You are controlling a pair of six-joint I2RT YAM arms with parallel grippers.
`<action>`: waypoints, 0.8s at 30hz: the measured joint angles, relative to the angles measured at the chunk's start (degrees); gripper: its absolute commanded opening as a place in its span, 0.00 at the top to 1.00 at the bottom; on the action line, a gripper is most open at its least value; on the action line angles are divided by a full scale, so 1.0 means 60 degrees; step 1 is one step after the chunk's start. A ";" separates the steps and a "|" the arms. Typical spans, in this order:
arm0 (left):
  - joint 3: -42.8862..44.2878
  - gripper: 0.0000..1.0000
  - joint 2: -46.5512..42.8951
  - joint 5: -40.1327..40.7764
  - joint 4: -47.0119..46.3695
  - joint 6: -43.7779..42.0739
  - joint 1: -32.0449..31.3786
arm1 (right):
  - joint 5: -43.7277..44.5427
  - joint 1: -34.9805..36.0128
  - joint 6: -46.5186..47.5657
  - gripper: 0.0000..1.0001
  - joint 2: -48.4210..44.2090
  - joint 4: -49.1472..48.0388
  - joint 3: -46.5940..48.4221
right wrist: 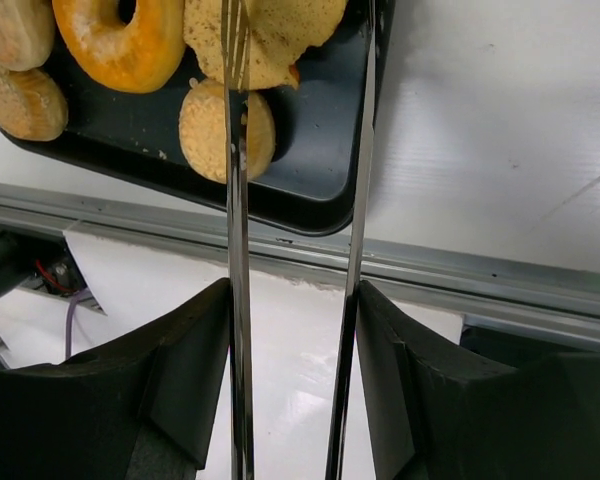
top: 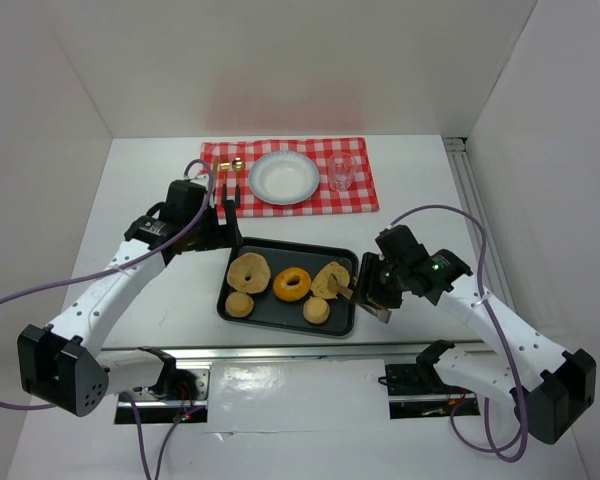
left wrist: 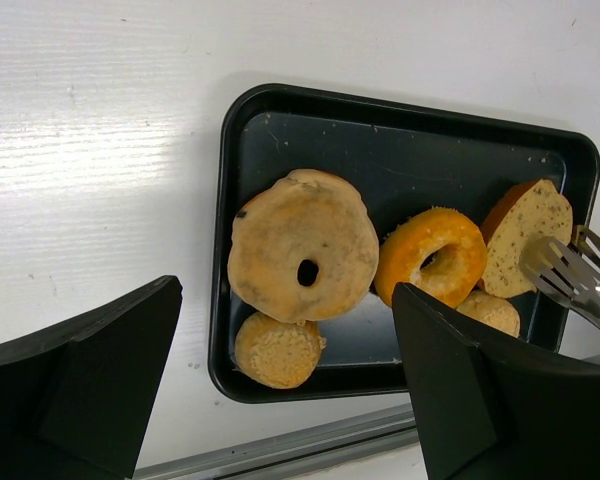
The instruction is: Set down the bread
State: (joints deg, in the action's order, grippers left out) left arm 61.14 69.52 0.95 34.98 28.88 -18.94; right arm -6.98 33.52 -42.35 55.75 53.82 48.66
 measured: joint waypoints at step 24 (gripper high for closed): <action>-0.0175 0.00 0.0080 0.0120 -0.0033 0.0091 0.0000 | 0.0976 0.0000 0.0335 0.91 0.0656 -0.0408 0.2612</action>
State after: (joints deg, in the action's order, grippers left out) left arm 60.10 70.00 1.67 34.79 29.43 -18.94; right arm -1.13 33.52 -40.34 59.68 51.37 64.34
